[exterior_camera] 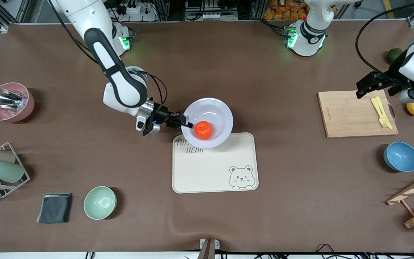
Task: Place orange and plate with both arms
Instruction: 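Slide the plate with the right gripper onto the bear tray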
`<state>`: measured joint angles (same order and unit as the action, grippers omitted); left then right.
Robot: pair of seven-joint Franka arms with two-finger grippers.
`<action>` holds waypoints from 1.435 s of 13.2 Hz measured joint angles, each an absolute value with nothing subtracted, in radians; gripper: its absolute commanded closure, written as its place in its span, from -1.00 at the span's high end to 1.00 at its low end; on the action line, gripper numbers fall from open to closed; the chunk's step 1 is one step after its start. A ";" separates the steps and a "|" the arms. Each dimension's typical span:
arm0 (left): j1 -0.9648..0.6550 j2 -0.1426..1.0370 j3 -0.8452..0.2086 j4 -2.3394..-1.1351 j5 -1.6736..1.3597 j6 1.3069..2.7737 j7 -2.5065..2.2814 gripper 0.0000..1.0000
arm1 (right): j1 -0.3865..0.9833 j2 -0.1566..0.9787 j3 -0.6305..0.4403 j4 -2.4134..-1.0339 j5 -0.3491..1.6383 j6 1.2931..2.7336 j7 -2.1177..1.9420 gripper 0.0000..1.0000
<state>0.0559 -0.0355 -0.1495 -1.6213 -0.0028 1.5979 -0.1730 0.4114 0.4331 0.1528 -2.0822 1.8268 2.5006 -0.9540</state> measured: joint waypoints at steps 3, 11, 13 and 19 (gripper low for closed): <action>0.071 -0.034 -0.142 -1.621 -0.003 1.598 -0.144 1.00 | 0.411 0.496 0.143 -2.011 1.827 2.501 -0.954 -1.00; 0.079 -0.021 -0.142 -1.621 -0.003 1.598 -0.138 1.00 | 0.445 0.714 0.132 -1.753 1.827 2.594 -0.955 -1.00; 0.079 -0.020 -0.142 -1.621 -0.003 1.598 -0.138 1.00 | 0.465 0.756 0.132 -1.696 1.827 2.633 -0.954 -1.00; 0.079 -0.017 -0.142 -1.622 -0.003 1.598 -0.138 1.00 | 0.511 0.855 0.132 -1.585 1.833 2.689 -0.942 -1.00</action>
